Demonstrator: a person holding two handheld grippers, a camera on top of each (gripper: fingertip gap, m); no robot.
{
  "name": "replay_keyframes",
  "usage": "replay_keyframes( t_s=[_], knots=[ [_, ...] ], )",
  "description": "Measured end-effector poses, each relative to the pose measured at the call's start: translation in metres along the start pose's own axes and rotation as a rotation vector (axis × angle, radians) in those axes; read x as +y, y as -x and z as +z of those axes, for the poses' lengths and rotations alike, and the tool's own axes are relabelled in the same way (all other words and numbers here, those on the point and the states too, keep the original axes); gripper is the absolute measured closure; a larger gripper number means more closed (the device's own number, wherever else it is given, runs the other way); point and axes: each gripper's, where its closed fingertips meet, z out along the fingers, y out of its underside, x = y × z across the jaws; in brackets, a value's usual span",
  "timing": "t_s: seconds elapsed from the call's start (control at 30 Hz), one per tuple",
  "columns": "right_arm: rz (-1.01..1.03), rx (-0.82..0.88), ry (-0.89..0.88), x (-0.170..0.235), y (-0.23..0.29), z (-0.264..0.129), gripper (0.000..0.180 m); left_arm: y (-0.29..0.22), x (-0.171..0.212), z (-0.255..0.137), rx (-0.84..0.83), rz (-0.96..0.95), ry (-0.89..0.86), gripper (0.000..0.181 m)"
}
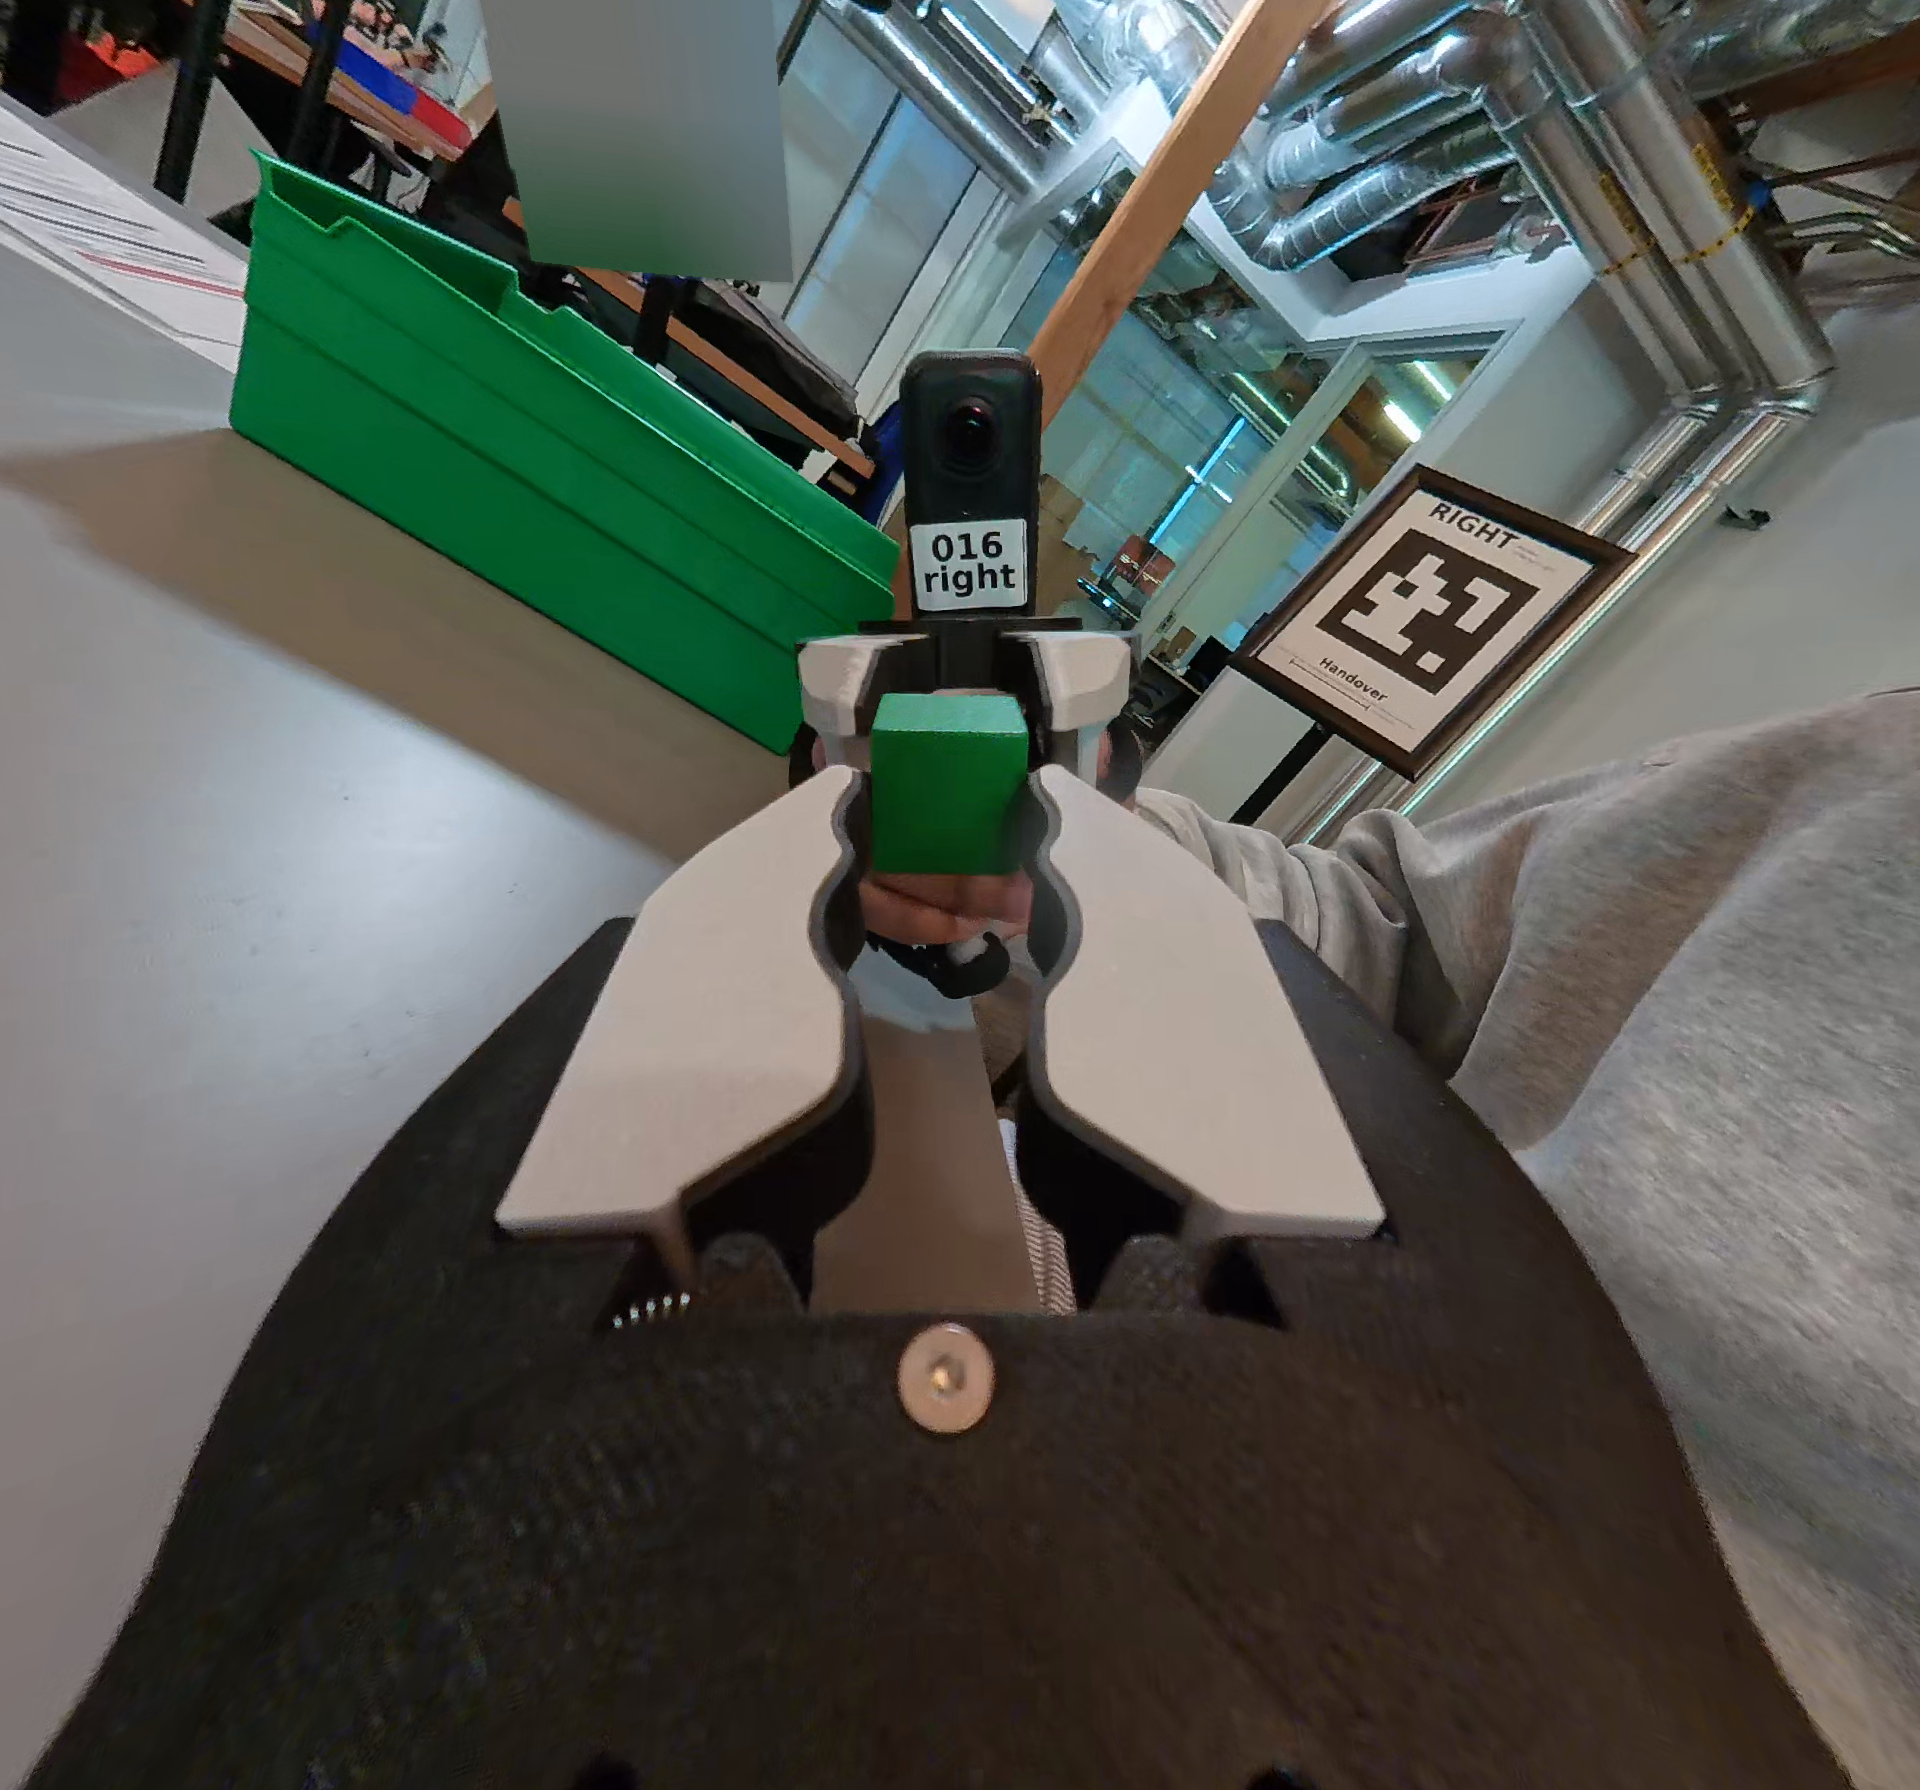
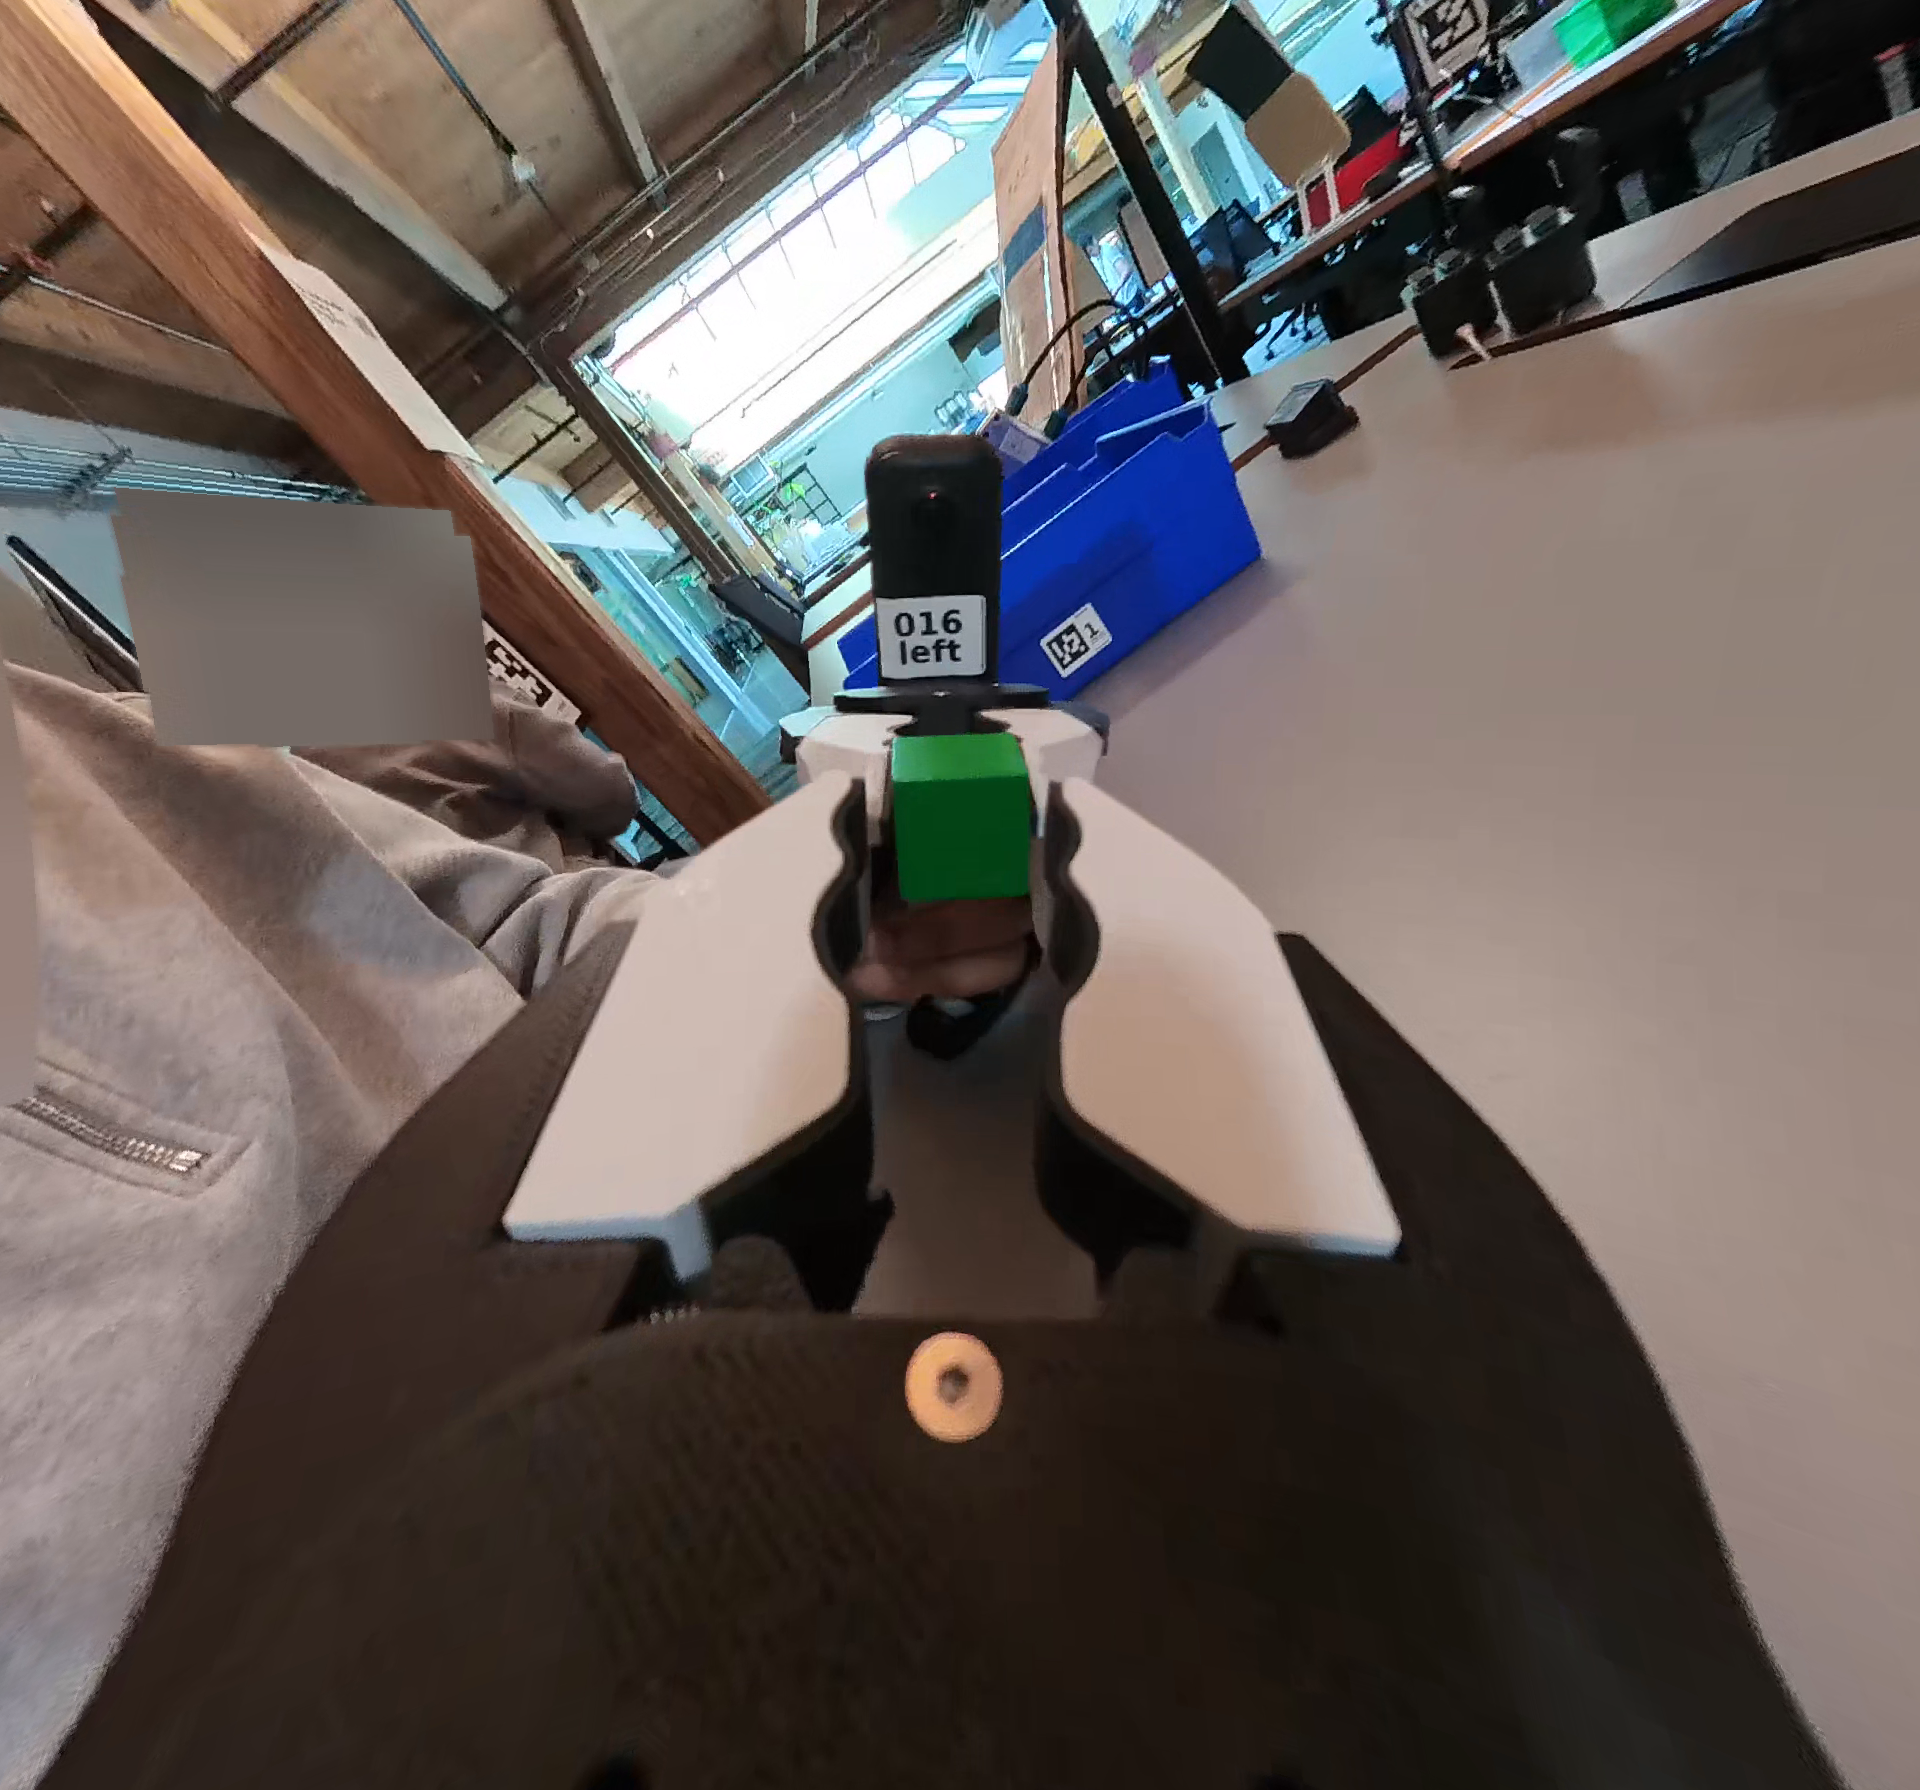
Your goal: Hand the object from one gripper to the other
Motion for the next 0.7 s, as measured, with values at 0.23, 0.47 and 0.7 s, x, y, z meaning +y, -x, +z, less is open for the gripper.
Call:
replay_keyframes(
  t_s=[0.23,0.47,0.7],
  knots=[
    [-0.019,0.000,0.023,0.003,0.002,0.003,0.153,-0.004,0.005,0.005,0.016,0.000,0.018,0.153],
    [-0.007,0.003,-0.017,-0.004,0.002,0.000,0.153,0.002,-0.002,0.003,-0.033,0.022,-0.042,0.136],
    [0.160,-0.020,-0.093,-0.014,-0.008,-0.011,0.153,0.009,-0.012,-0.004,-0.109,0.071,-0.098,0.127]
  ],
)
